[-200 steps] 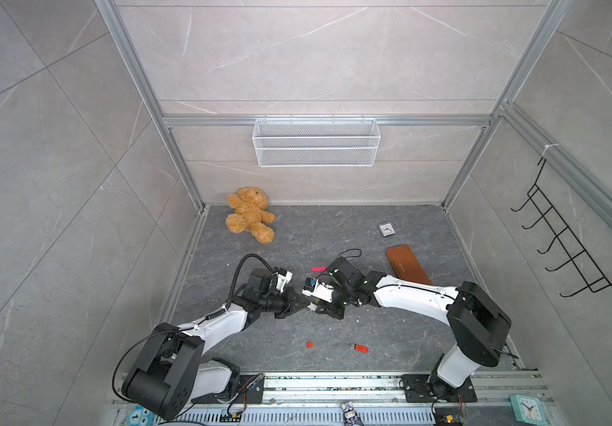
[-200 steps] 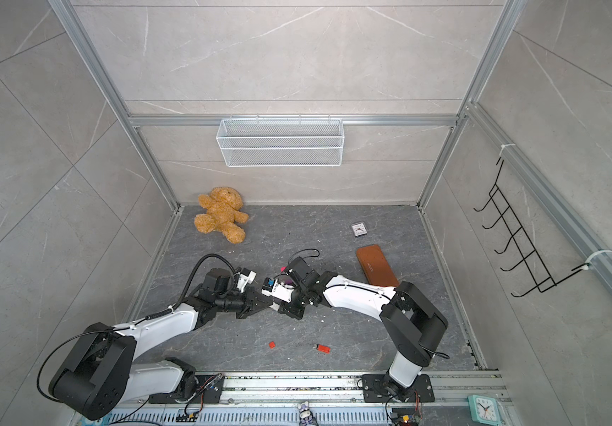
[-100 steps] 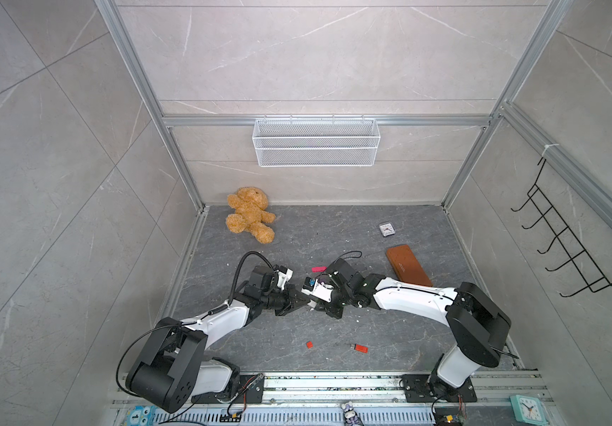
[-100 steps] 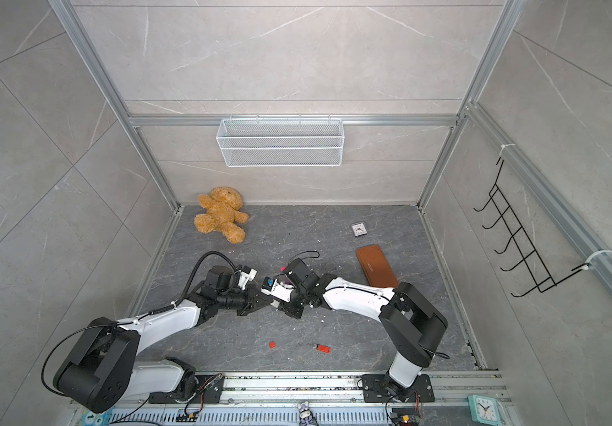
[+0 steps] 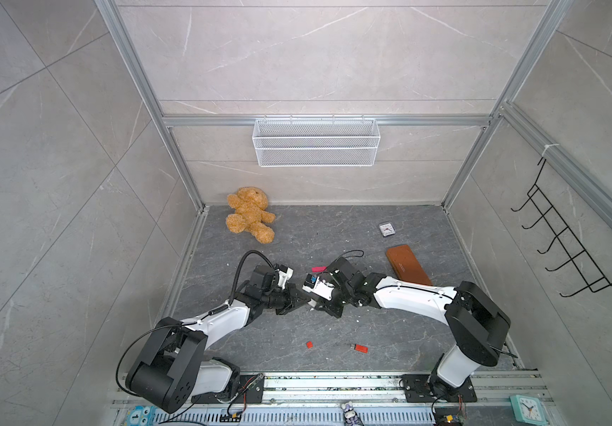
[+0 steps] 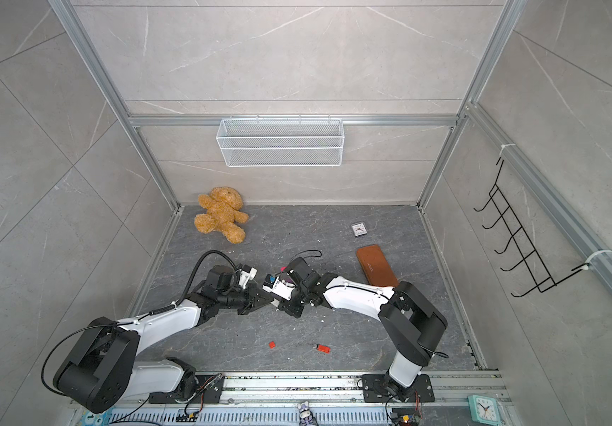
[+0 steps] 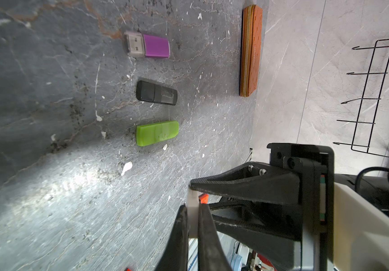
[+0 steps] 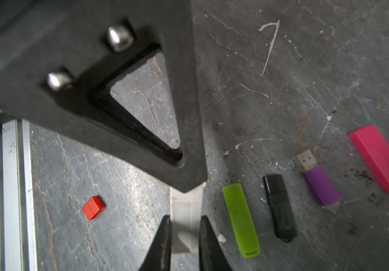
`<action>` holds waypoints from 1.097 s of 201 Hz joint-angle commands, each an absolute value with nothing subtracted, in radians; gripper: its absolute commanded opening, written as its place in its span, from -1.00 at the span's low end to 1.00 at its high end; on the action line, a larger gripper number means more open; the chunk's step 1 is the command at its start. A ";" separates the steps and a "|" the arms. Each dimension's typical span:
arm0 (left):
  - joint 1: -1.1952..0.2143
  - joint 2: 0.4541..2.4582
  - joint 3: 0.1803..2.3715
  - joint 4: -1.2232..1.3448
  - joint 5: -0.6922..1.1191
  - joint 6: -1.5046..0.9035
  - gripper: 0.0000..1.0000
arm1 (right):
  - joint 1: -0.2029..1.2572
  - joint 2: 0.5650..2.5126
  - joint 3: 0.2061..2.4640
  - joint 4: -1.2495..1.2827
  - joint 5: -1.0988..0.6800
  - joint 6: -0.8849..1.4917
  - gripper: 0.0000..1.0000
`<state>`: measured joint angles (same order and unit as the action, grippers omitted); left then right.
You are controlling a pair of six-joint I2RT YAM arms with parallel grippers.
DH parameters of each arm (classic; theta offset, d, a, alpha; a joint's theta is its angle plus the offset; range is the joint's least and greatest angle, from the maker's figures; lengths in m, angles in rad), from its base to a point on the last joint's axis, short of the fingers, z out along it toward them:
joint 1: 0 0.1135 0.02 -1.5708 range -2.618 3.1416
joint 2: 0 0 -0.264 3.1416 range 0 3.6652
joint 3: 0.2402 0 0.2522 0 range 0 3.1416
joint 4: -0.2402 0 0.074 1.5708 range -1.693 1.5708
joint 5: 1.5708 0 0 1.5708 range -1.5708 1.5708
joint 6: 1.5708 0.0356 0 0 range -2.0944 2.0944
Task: Close the usb drive cover
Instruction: Close the cover of the USB drive.
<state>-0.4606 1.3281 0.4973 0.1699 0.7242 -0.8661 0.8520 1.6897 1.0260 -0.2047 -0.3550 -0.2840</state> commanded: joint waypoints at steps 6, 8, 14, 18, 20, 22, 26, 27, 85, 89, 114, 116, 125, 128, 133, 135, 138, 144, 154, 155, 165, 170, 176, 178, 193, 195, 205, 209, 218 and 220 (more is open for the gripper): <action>-0.541 1.370 0.490 0.150 0.851 -0.867 -0.89 | 0.879 1.662 1.127 0.248 -0.493 -0.280 -0.66; -0.542 1.370 0.491 0.150 0.852 -0.866 -0.89 | 0.880 1.663 1.128 0.246 -0.494 -0.281 -0.66; -0.543 1.369 0.491 0.150 0.851 -0.865 -0.89 | 0.879 1.664 1.137 0.237 -0.495 -0.287 -0.66; -0.543 1.367 0.492 0.150 0.852 -0.865 -0.89 | 0.879 1.666 1.141 0.224 -0.495 -0.294 -0.66; -0.543 1.367 0.492 0.150 0.851 -0.864 -0.89 | 0.880 1.667 1.146 0.215 -0.494 -0.298 -0.66; -0.543 1.366 0.492 0.149 0.849 -0.864 -0.89 | 0.879 1.668 1.148 0.206 -0.495 -0.301 -0.66; -0.543 1.363 0.489 0.149 0.846 -0.863 -0.89 | 0.879 1.671 1.154 0.185 -0.495 -0.310 -0.66; -0.543 1.363 0.489 0.149 0.846 -0.864 -0.89 | 0.878 1.672 1.156 0.182 -0.494 -0.311 -0.66; -0.542 1.287 0.495 0.080 0.770 -0.837 -0.82 | 0.876 1.636 1.051 0.038 -0.412 -0.345 -0.66; -0.542 1.283 0.497 0.073 0.765 -0.834 -0.81 | 0.877 1.630 1.042 0.024 -0.408 -0.353 -0.67; -0.541 1.269 0.506 0.053 0.747 -0.822 -0.71 | 0.876 1.608 1.000 -0.055 -0.377 -0.382 -0.66; -0.540 1.269 0.505 0.052 0.746 -0.821 -0.70 | 0.875 1.607 0.998 -0.061 -0.375 -0.384 -0.66; -0.540 1.269 0.507 0.051 0.743 -0.823 -0.68 | 0.877 1.604 0.987 -0.090 -0.370 -0.394 -0.65; -0.540 1.270 0.508 0.051 0.741 -0.822 -0.67 | 0.877 1.604 0.984 -0.096 -0.368 -0.396 -0.66; -0.540 1.272 0.508 0.051 0.741 -0.821 -0.66 | 0.876 1.605 0.981 -0.110 -0.368 -0.400 -0.65; -0.540 1.272 0.509 0.051 0.741 -0.822 -0.66 | 0.876 1.605 0.979 -0.116 -0.368 -0.402 -0.65; -0.540 1.273 0.509 0.051 0.741 -0.822 -0.65 | 0.876 1.606 0.977 -0.125 -0.367 -0.404 -0.65; -0.540 1.274 0.509 0.051 0.741 -0.822 -0.62 | 0.877 1.610 0.976 -0.138 -0.366 -0.406 -0.65; -0.540 1.272 0.508 0.051 0.739 -0.823 -0.57 | 0.876 1.613 0.972 -0.155 -0.359 -0.414 -0.64; -0.540 1.272 0.509 0.051 0.738 -0.824 -0.57 | 0.876 1.612 0.971 -0.157 -0.358 -0.415 -0.64; -0.540 1.266 0.506 0.045 0.734 -0.824 -0.51 | 0.876 1.615 0.965 -0.166 -0.353 -0.419 -0.64; -0.538 1.262 0.508 0.039 0.730 -0.821 -0.48 | 0.876 1.616 0.964 -0.172 -0.349 -0.424 -0.65; -0.537 1.255 0.509 0.034 0.726 -0.821 -0.44 | 0.876 1.617 0.962 -0.181 -0.346 -0.435 -0.64; -0.537 1.252 0.508 0.032 0.725 -0.821 -0.42 | 0.876 1.618 0.962 -0.186 -0.345 -0.437 -0.65; -0.533 1.234 0.506 0.019 0.717 -0.815 -0.30 | 0.877 1.626 0.966 -0.214 -0.326 -0.455 -0.64; -0.531 1.232 0.507 0.017 0.715 -0.816 -0.28 | 0.876 1.626 0.967 -0.218 -0.323 -0.457 -0.64; -0.528 1.220 0.506 0.014 0.713 -0.814 -0.21 | 0.876 1.631 0.974 -0.240 -0.312 -0.471 -0.64; -0.527 1.215 0.505 0.007 0.708 -0.814 -0.18 | 0.875 1.632 0.976 -0.248 -0.307 -0.476 -0.64; -0.522 1.204 0.505 -0.002 0.701 -0.812 -0.13 | 0.875 1.637 0.984 -0.268 -0.295 -0.487 -0.64; -0.521 1.202 0.505 -0.004 0.700 -0.812 -0.13 | 0.874 1.638 0.986 -0.272 -0.294 -0.491 -0.64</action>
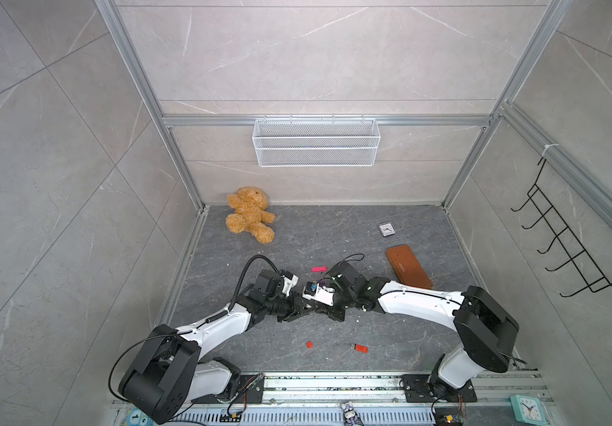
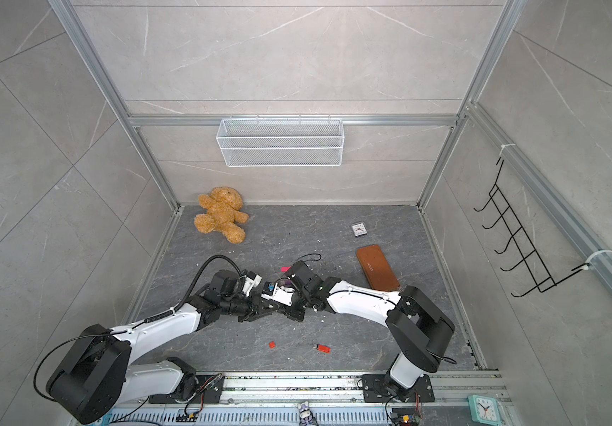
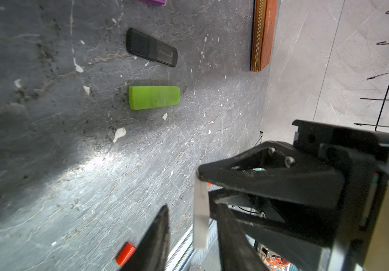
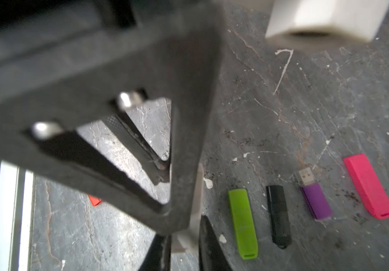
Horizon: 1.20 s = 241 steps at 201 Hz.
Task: Close the usb drive cover
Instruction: Place the USB drive at the center of the board.
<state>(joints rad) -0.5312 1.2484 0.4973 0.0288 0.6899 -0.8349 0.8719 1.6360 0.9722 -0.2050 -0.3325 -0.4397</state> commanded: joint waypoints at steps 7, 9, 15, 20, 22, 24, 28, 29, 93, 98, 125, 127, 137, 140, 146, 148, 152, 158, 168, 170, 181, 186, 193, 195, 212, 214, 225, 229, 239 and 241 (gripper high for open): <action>-0.514 1.193 0.504 -0.014 0.697 -0.809 -0.10 | 0.871 1.642 0.991 -0.289 -0.292 -0.500 -0.63; -0.511 1.190 0.504 -0.017 0.695 -0.808 -0.09 | 0.870 1.645 0.993 -0.294 -0.289 -0.504 -0.63; -0.503 1.181 0.502 -0.024 0.691 -0.806 -0.07 | 0.868 1.650 0.999 -0.311 -0.281 -0.513 -0.63; -0.494 1.173 0.499 -0.029 0.690 -0.807 -0.05 | 0.867 1.658 1.006 -0.325 -0.274 -0.521 -0.63; -0.491 1.168 0.499 -0.030 0.689 -0.806 -0.05 | 0.866 1.660 1.010 -0.335 -0.271 -0.525 -0.63; -0.487 1.165 0.497 -0.032 0.689 -0.806 -0.04 | 0.865 1.664 1.014 -0.342 -0.270 -0.529 -0.63; -0.479 1.158 0.495 -0.036 0.689 -0.805 -0.04 | 0.865 1.670 1.020 -0.359 -0.265 -0.538 -0.63; -0.477 1.157 0.494 -0.038 0.689 -0.805 -0.04 | 0.865 1.671 1.022 -0.363 -0.264 -0.540 -0.63; -0.384 1.034 0.489 -0.175 0.646 -0.775 -0.03 | 0.864 1.757 1.115 -0.498 -0.183 -0.657 -0.60; -0.376 1.030 0.491 -0.189 0.642 -0.774 -0.03 | 0.865 1.765 1.118 -0.501 -0.180 -0.667 -0.60; -0.340 1.003 0.489 -0.266 0.587 -0.771 -0.05 | 0.865 1.817 1.152 -0.521 -0.168 -0.702 -0.59; -0.336 1.000 0.487 -0.267 0.586 -0.773 -0.05 | 0.866 1.820 1.153 -0.521 -0.167 -0.704 -0.59; -0.322 0.991 0.481 -0.272 0.589 -0.778 -0.06 | 0.865 1.838 1.167 -0.527 -0.159 -0.713 -0.58; -0.317 0.986 0.479 -0.274 0.589 -0.780 -0.06 | 0.865 1.843 1.169 -0.529 -0.158 -0.717 -0.58; -0.312 0.979 0.478 -0.279 0.588 -0.780 -0.06 | 0.865 1.847 1.174 -0.532 -0.158 -0.729 -0.57; -0.310 0.976 0.477 -0.281 0.588 -0.780 -0.06 | 0.865 1.849 1.173 -0.532 -0.160 -0.734 -0.57; -0.308 0.972 0.477 -0.285 0.588 -0.780 -0.07 | 0.865 1.852 1.173 -0.534 -0.159 -0.745 -0.56; -0.304 0.965 0.477 -0.290 0.588 -0.780 -0.06 | 0.866 1.854 1.174 -0.536 -0.160 -0.758 -0.56; -0.300 0.956 0.474 -0.296 0.588 -0.779 -0.07 | 0.865 1.860 1.182 -0.549 -0.162 -0.777 -0.54; -0.300 0.954 0.475 -0.298 0.588 -0.779 -0.06 | 0.866 1.861 1.185 -0.552 -0.161 -0.780 -0.54; -0.296 0.949 0.473 -0.301 0.588 -0.779 -0.07 | 0.865 1.867 1.192 -0.559 -0.157 -0.789 -0.50; -0.297 0.948 0.472 -0.301 0.587 -0.780 -0.07 | 0.866 1.869 1.194 -0.563 -0.154 -0.791 -0.48; -0.297 0.948 0.470 -0.298 0.588 -0.784 -0.07 | 0.865 1.870 1.197 -0.565 -0.154 -0.791 -0.45; -0.297 0.948 0.468 -0.296 0.587 -0.785 -0.07 | 0.866 1.869 1.196 -0.563 -0.155 -0.790 -0.43; -0.295 0.950 0.465 -0.294 0.586 -0.789 -0.07 | 0.865 1.857 1.184 -0.547 -0.157 -0.785 -0.35; -0.295 0.950 0.465 -0.293 0.586 -0.790 -0.07 | 0.866 1.855 1.184 -0.545 -0.157 -0.783 -0.34; -0.295 0.948 0.465 -0.291 0.588 -0.790 -0.07 | 0.865 1.840 1.179 -0.538 -0.159 -0.776 -0.31; -0.295 0.948 0.467 -0.293 0.587 -0.791 -0.08 | 0.865 1.832 1.179 -0.539 -0.161 -0.773 -0.30; -0.293 0.945 0.472 -0.300 0.586 -0.791 -0.07 | 0.866 1.810 1.176 -0.536 -0.173 -0.762 -0.29; -0.291 0.945 0.471 -0.301 0.584 -0.791 -0.08 | 0.865 1.804 1.174 -0.535 -0.178 -0.760 -0.29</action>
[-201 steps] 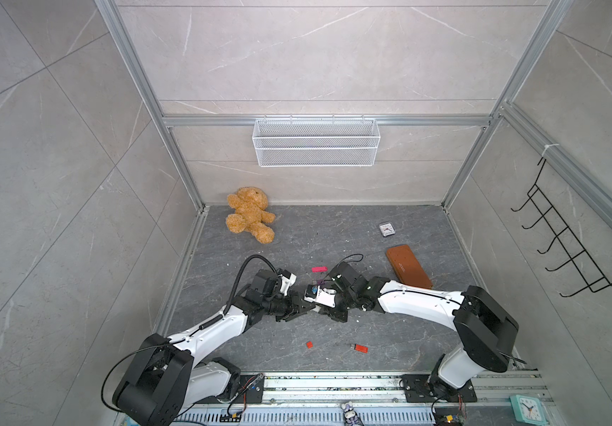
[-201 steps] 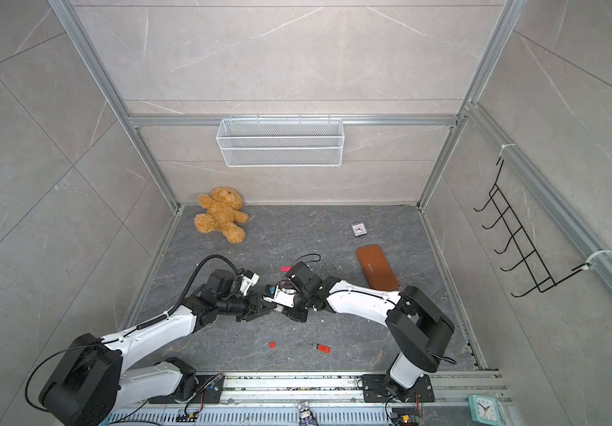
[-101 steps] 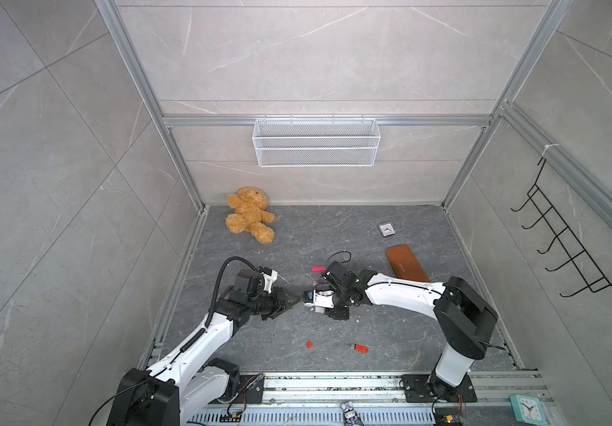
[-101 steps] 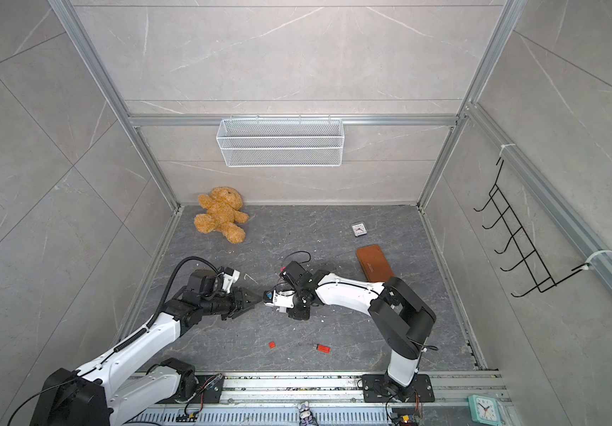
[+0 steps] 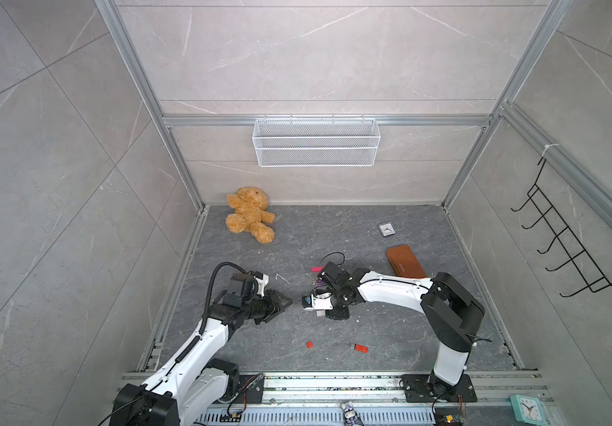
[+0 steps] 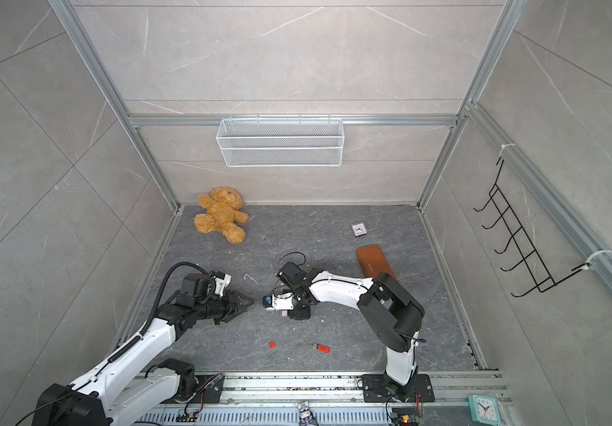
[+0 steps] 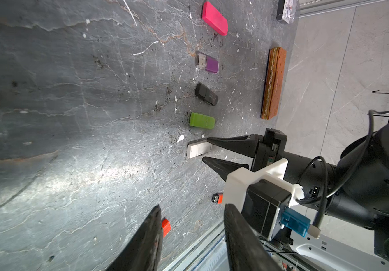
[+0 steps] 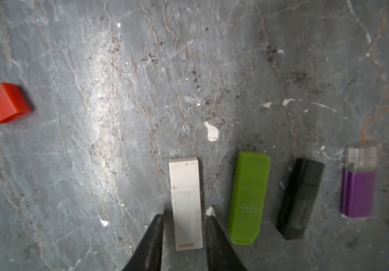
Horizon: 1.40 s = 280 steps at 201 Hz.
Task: Close the usb drive cover
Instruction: Place the USB drive at the center of the board, then pick up the cover from the center of the board.
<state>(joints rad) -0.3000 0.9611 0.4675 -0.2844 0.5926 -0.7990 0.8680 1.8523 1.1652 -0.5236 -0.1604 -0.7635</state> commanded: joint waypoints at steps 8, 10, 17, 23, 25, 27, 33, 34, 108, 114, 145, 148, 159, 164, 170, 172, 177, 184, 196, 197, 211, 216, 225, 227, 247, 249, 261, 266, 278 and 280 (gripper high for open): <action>-0.284 0.944 0.472 -0.306 0.583 -0.795 -0.08 | 0.865 1.780 1.167 -0.538 -0.210 -0.754 -0.29; -0.282 0.943 0.473 -0.307 0.584 -0.797 -0.08 | 0.866 1.774 1.167 -0.538 -0.222 -0.753 -0.29; -0.270 0.943 0.474 -0.307 0.590 -0.800 -0.08 | 0.866 1.751 1.155 -0.531 -0.260 -0.742 -0.29; -0.259 0.941 0.473 -0.305 0.596 -0.804 -0.08 | 0.871 1.734 1.143 -0.523 -0.296 -0.735 -0.29; -0.254 0.941 0.472 -0.304 0.598 -0.805 -0.08 | 0.873 1.727 1.139 -0.521 -0.308 -0.734 -0.28; -0.251 0.940 0.469 -0.303 0.601 -0.807 -0.08 | 0.875 1.721 1.136 -0.520 -0.320 -0.732 -0.28; -0.237 0.938 0.467 -0.298 0.609 -0.812 -0.08 | 0.886 1.705 1.122 -0.509 -0.354 -0.731 -0.28; -0.235 0.938 0.467 -0.297 0.610 -0.813 -0.08 | 0.889 1.704 1.120 -0.505 -0.358 -0.730 -0.28; -0.161 0.910 0.443 -0.304 0.654 -0.830 -0.08 | 1.060 1.772 1.103 -0.462 -0.317 -0.735 -0.24; -0.161 0.908 0.442 -0.304 0.654 -0.831 -0.08 | 1.067 1.782 1.109 -0.467 -0.307 -0.744 -0.23; -0.161 0.903 0.434 -0.302 0.653 -0.835 -0.08 | 1.085 1.809 1.130 -0.499 -0.308 -0.787 -0.21; -0.161 0.902 0.432 -0.302 0.653 -0.836 -0.08 | 1.087 1.809 1.130 -0.500 -0.308 -0.793 -0.20; -0.161 0.902 0.430 -0.300 0.653 -0.836 -0.08 | 1.096 1.818 1.130 -0.508 -0.304 -0.810 -0.19; -0.161 0.902 0.429 -0.299 0.653 -0.836 -0.08 | 1.099 1.823 1.134 -0.509 -0.298 -0.811 -0.19; -0.161 0.904 0.428 -0.298 0.654 -0.837 -0.08 | 1.101 1.830 1.137 -0.511 -0.291 -0.808 -0.19; -0.161 0.904 0.428 -0.296 0.653 -0.837 -0.08 | 1.103 1.832 1.139 -0.511 -0.289 -0.806 -0.19; -0.161 0.905 0.427 -0.295 0.654 -0.839 -0.08 | 1.104 1.839 1.144 -0.509 -0.283 -0.802 -0.19; -0.161 0.906 0.425 -0.292 0.654 -0.840 -0.08 | 1.106 1.844 1.148 -0.505 -0.275 -0.798 -0.19; -0.161 0.905 0.421 -0.288 0.653 -0.844 -0.08 | 1.110 1.851 1.151 -0.494 -0.270 -0.795 -0.19; -0.162 0.906 0.422 -0.288 0.654 -0.844 -0.08 | 1.110 1.852 1.151 -0.492 -0.270 -0.795 -0.19; -0.161 0.901 0.418 -0.288 0.653 -0.845 -0.08 | 1.112 1.861 1.158 -0.485 -0.266 -0.790 -0.18; -0.161 0.899 0.418 -0.288 0.653 -0.843 -0.08 | 1.113 1.866 1.160 -0.485 -0.263 -0.789 -0.18; -0.161 0.897 0.417 -0.288 0.652 -0.844 -0.08 | 1.115 1.875 1.168 -0.488 -0.255 -0.784 -0.18; -0.161 0.896 0.415 -0.288 0.652 -0.845 -0.08 | 1.115 1.878 1.169 -0.490 -0.255 -0.784 -0.18; -0.161 0.897 0.413 -0.286 0.652 -0.847 -0.08 | 1.118 1.885 1.173 -0.497 -0.253 -0.790 -0.18; -0.161 0.897 0.411 -0.286 0.652 -0.847 -0.08 | 1.118 1.885 1.174 -0.497 -0.253 -0.791 -0.18; -0.161 0.897 0.408 -0.284 0.652 -0.847 -0.08 | 1.121 1.887 1.174 -0.495 -0.251 -0.799 -0.18; -0.161 0.898 0.408 -0.283 0.652 -0.847 -0.08 | 1.122 1.887 1.175 -0.497 -0.252 -0.803 -0.18; -0.161 0.899 0.405 -0.281 0.652 -0.848 -0.08 | 1.123 1.890 1.178 -0.501 -0.252 -0.814 -0.18; -0.161 0.899 0.404 -0.281 0.652 -0.847 -0.08 | 1.124 1.890 1.177 -0.501 -0.252 -0.816 -0.18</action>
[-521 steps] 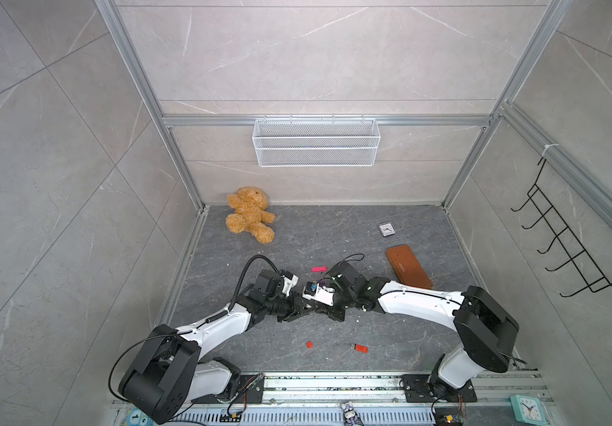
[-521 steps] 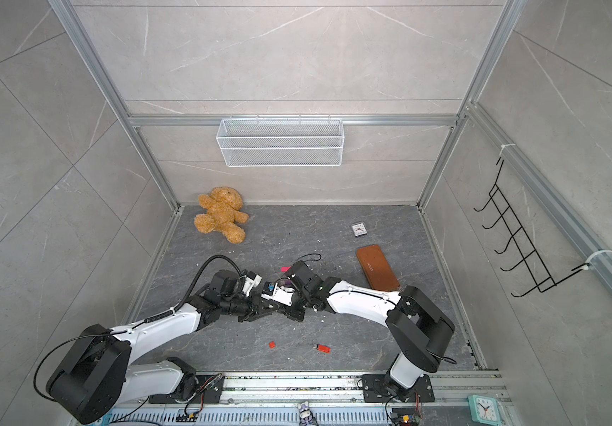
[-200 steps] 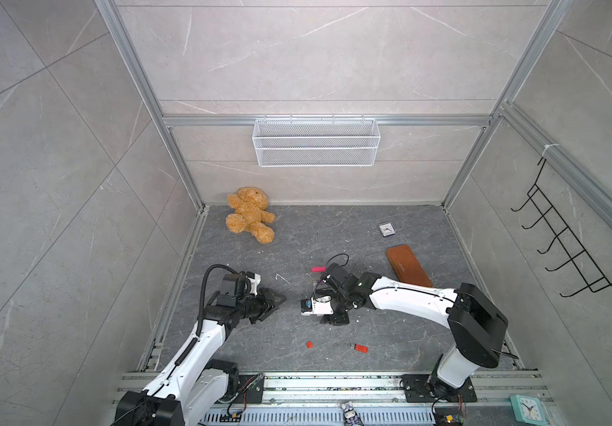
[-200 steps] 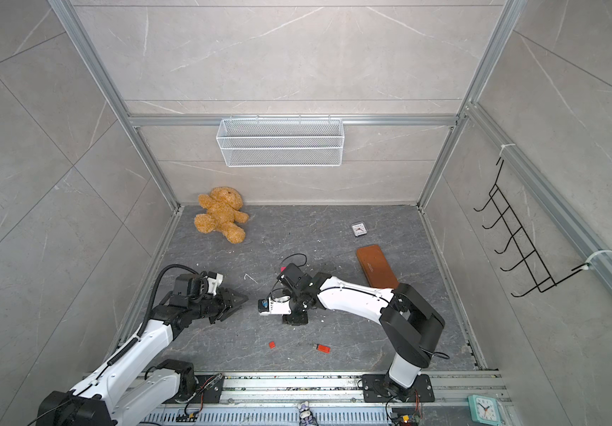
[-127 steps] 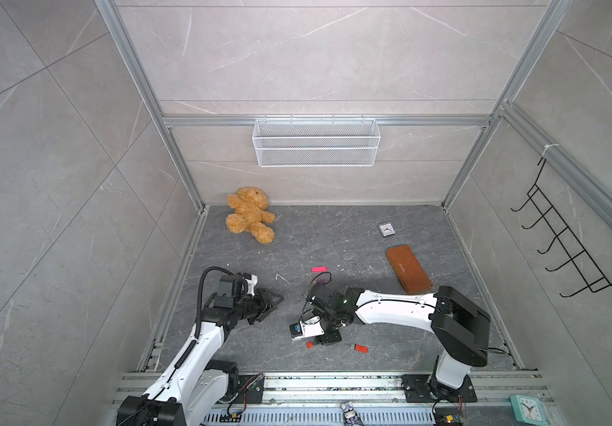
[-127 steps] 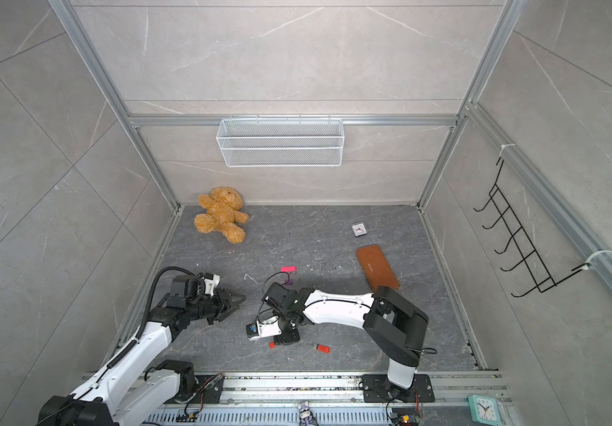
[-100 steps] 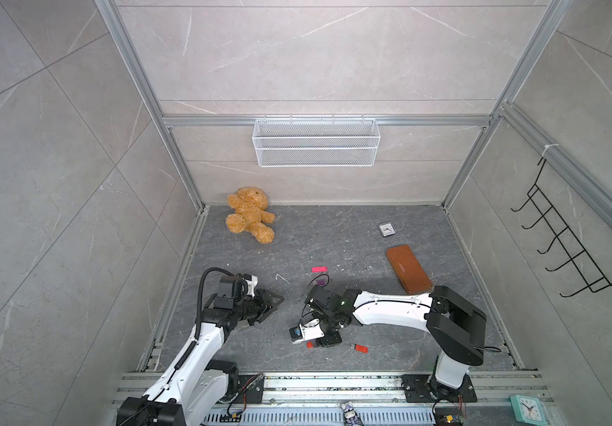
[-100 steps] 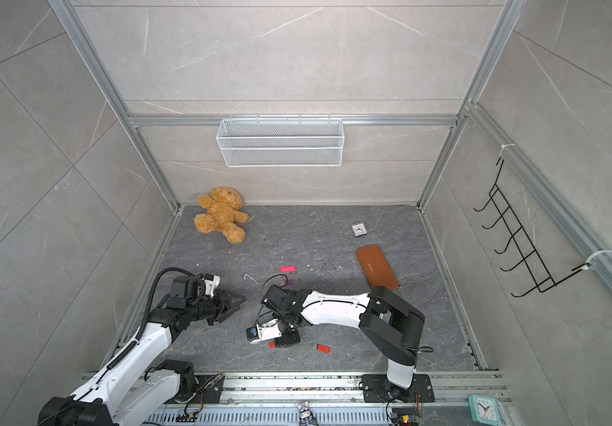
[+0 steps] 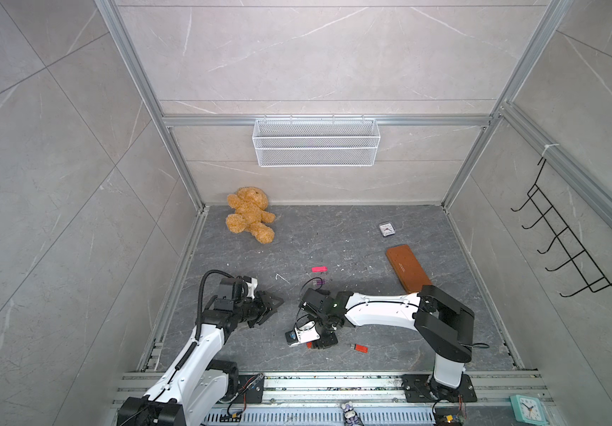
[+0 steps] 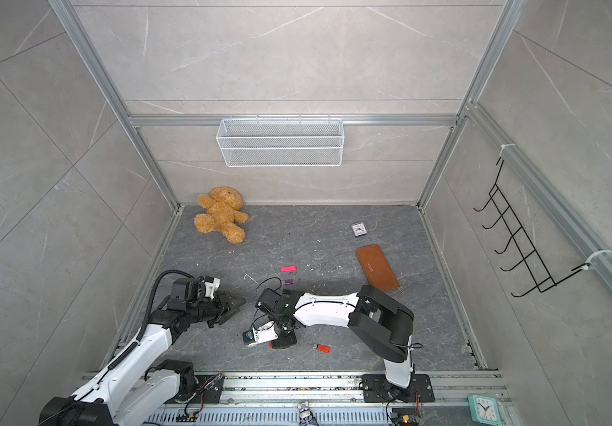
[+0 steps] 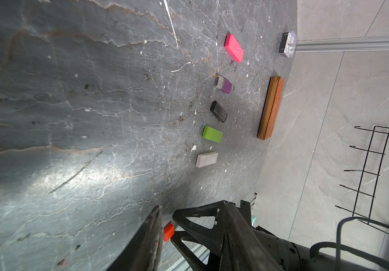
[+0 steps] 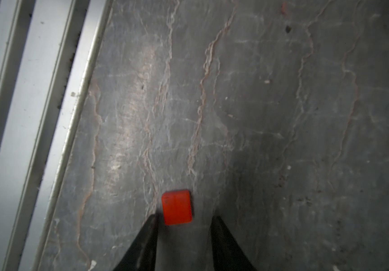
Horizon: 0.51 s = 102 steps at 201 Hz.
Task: Close the usb drive cover
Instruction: Pick up the cover from the center of the board.
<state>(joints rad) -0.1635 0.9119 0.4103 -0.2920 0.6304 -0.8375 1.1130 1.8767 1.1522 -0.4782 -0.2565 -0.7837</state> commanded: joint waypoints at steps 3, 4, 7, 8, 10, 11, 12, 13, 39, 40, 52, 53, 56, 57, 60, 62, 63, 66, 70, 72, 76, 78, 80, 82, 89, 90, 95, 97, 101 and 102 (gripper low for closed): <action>-0.161 0.899 0.404 -0.281 0.652 -0.848 -0.08 | 1.125 1.891 1.178 -0.502 -0.252 -0.818 -0.18; -0.161 0.899 0.404 -0.281 0.652 -0.848 -0.08 | 1.126 1.890 1.177 -0.502 -0.252 -0.819 -0.18; -0.161 0.898 0.402 -0.281 0.652 -0.848 -0.08 | 1.126 1.890 1.178 -0.502 -0.252 -0.821 -0.18; -0.161 0.898 0.401 -0.281 0.651 -0.848 -0.08 | 1.125 1.890 1.177 -0.502 -0.252 -0.822 -0.18; -0.161 0.897 0.402 -0.281 0.652 -0.847 -0.08 | 1.127 1.890 1.178 -0.502 -0.251 -0.823 -0.18; -0.161 0.897 0.401 -0.281 0.652 -0.849 -0.08 | 1.127 1.890 1.177 -0.502 -0.251 -0.823 -0.18; -0.161 0.898 0.401 -0.280 0.652 -0.849 -0.08 | 1.127 1.890 1.178 -0.502 -0.250 -0.824 -0.18; -0.161 0.898 0.401 -0.280 0.652 -0.850 -0.08 | 1.127 1.891 1.178 -0.502 -0.250 -0.825 -0.18; -0.161 0.893 0.394 -0.278 0.649 -0.851 -0.08 | 1.129 1.897 1.186 -0.512 -0.250 -0.834 -0.19; -0.161 0.893 0.394 -0.278 0.649 -0.851 -0.08 | 1.130 1.898 1.186 -0.513 -0.250 -0.834 -0.19; -0.161 0.894 0.392 -0.276 0.647 -0.852 -0.08 | 1.131 1.906 1.196 -0.524 -0.250 -0.837 -0.21; -0.161 0.894 0.392 -0.276 0.647 -0.853 -0.08 | 1.132 1.907 1.198 -0.525 -0.250 -0.838 -0.21; -0.161 0.894 0.393 -0.277 0.647 -0.853 -0.08 | 1.132 1.909 1.201 -0.529 -0.250 -0.838 -0.22; -0.161 0.894 0.393 -0.276 0.647 -0.853 -0.08 | 1.132 1.910 1.202 -0.530 -0.250 -0.838 -0.22; -0.161 0.895 0.392 -0.276 0.648 -0.853 -0.08 | 1.132 1.912 1.205 -0.534 -0.251 -0.838 -0.23; -0.161 0.895 0.391 -0.276 0.648 -0.851 -0.08 | 1.131 1.914 1.207 -0.537 -0.251 -0.838 -0.24; -0.161 0.895 0.391 -0.277 0.649 -0.852 -0.08 | 1.131 1.915 1.209 -0.538 -0.251 -0.838 -0.24; -0.161 0.894 0.391 -0.275 0.648 -0.853 -0.08 | 1.132 1.917 1.212 -0.542 -0.252 -0.839 -0.25; -0.161 0.895 0.390 -0.276 0.647 -0.853 -0.08 | 1.132 1.920 1.218 -0.548 -0.251 -0.838 -0.27; -0.161 0.894 0.391 -0.276 0.648 -0.853 -0.08 | 1.132 1.922 1.220 -0.550 -0.250 -0.839 -0.28; -0.161 0.893 0.391 -0.276 0.647 -0.853 -0.08 | 1.132 1.924 1.224 -0.555 -0.251 -0.839 -0.29; -0.161 0.893 0.391 -0.277 0.647 -0.853 -0.08 | 1.131 1.926 1.225 -0.557 -0.251 -0.839 -0.30; -0.161 0.894 0.391 -0.277 0.647 -0.853 -0.08 | 1.131 1.927 1.227 -0.560 -0.251 -0.839 -0.31; -0.161 0.893 0.391 -0.276 0.647 -0.853 -0.08 | 1.131 1.929 1.229 -0.562 -0.250 -0.839 -0.31; -0.161 0.891 0.390 -0.276 0.647 -0.853 -0.08 | 1.132 1.932 1.238 -0.570 -0.250 -0.839 -0.34; -0.161 0.891 0.390 -0.276 0.647 -0.853 -0.08 | 1.132 1.932 1.238 -0.571 -0.251 -0.839 -0.34; -0.161 0.891 0.391 -0.276 0.647 -0.853 -0.08 | 1.131 1.935 1.242 -0.576 -0.249 -0.839 -0.35; -0.161 0.892 0.390 -0.276 0.647 -0.853 -0.08 | 1.132 1.936 1.243 -0.578 -0.249 -0.839 -0.36; -0.161 0.891 0.389 -0.277 0.647 -0.853 -0.08 | 1.132 1.937 1.247 -0.582 -0.248 -0.841 -0.36; -0.161 0.891 0.389 -0.277 0.647 -0.851 -0.08 | 1.132 1.937 1.245 -0.583 -0.247 -0.841 -0.36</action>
